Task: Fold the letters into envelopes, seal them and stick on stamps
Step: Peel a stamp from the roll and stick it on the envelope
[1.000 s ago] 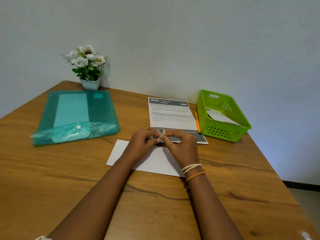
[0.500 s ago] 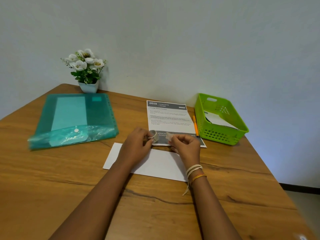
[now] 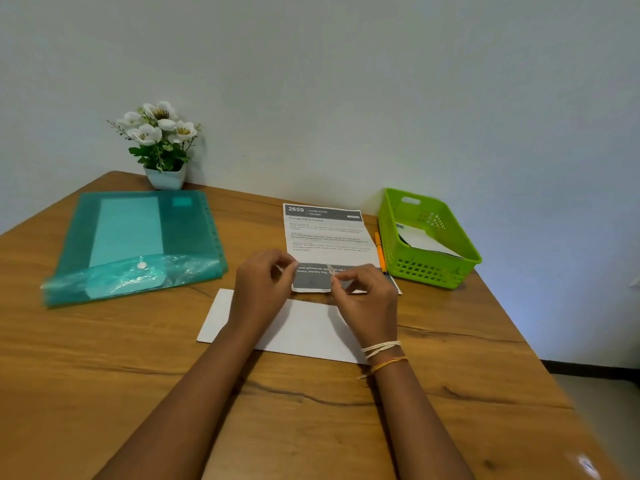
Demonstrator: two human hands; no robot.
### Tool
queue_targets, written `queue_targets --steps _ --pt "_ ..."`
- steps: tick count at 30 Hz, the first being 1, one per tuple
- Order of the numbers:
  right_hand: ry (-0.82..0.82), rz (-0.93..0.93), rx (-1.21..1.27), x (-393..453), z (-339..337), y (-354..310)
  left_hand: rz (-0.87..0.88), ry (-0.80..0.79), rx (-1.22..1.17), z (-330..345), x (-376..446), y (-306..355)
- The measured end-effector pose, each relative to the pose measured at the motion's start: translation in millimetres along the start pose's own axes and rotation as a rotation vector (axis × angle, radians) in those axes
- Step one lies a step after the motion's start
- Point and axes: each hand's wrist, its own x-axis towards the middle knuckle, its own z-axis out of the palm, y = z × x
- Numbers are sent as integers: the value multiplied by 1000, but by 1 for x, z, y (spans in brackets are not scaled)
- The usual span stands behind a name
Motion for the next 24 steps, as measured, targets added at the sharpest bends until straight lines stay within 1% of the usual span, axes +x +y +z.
queue_targets --steps 2,6,8,11,16,19,21,22,23,24 --pt "12 -170 -153 2 -4 -1 -90 -110 -239 4 -5 12" --pt "-10 -414 -338 0 -10 0 -301 -240 -563 4 -6 21" --pt "-37 -476 -384 -5 -14 3 -384 -305 -629 3 -5 23" --pt "-36 -495 -383 -7 -14 6 -432 -371 -648 4 -6 25" --pt "-72 -533 -353 -6 -10 6 -535 -343 -698 1 -4 25" --pt "-75 -543 -323 -7 -13 8 -583 -348 -725 2 -3 23" --pt "-76 -511 -279 -6 -14 10 -593 -344 -738 3 -4 24" --pt "-72 -436 -225 -7 -13 9 -601 -327 -752 3 -4 24" --pt "-53 -298 -137 -9 -11 6 -611 -303 -774 3 -3 24" --pt "-26 -100 -20 -11 -9 3 -622 -277 -805 4 -3 23"
